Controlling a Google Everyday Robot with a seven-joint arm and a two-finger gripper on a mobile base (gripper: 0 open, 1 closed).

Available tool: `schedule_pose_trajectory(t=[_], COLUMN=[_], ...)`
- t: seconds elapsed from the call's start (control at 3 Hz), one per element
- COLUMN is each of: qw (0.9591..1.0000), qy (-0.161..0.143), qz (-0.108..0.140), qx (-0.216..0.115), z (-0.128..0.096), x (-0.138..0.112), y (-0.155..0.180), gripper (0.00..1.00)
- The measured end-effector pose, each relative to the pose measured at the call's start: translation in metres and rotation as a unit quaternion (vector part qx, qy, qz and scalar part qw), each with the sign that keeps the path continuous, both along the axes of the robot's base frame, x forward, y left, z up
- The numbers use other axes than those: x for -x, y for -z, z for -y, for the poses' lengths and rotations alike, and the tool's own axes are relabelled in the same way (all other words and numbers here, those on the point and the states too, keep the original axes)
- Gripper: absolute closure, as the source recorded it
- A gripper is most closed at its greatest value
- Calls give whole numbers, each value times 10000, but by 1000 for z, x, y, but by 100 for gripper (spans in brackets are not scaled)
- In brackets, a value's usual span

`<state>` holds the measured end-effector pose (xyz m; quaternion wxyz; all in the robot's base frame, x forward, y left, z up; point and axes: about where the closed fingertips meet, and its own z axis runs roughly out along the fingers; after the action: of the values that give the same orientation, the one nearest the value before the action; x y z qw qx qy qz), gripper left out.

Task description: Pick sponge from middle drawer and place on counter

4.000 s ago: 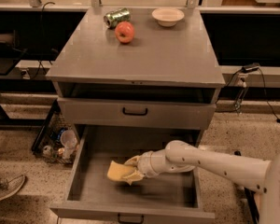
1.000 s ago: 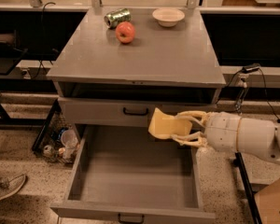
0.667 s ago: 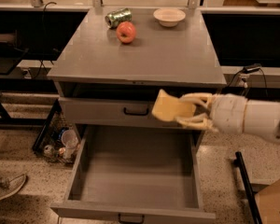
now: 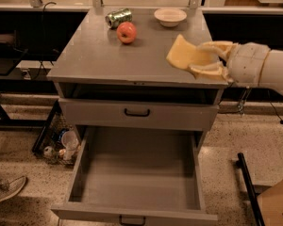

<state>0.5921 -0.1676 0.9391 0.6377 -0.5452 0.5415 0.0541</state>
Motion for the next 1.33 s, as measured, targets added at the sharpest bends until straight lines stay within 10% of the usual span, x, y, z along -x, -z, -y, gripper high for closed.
schedule_pose_trajectory(t=[1.33], qw=[9900], qy=[810], qz=[-1151], qx=[58], z=[-11], x=[-145], y=[7], gripper=[100])
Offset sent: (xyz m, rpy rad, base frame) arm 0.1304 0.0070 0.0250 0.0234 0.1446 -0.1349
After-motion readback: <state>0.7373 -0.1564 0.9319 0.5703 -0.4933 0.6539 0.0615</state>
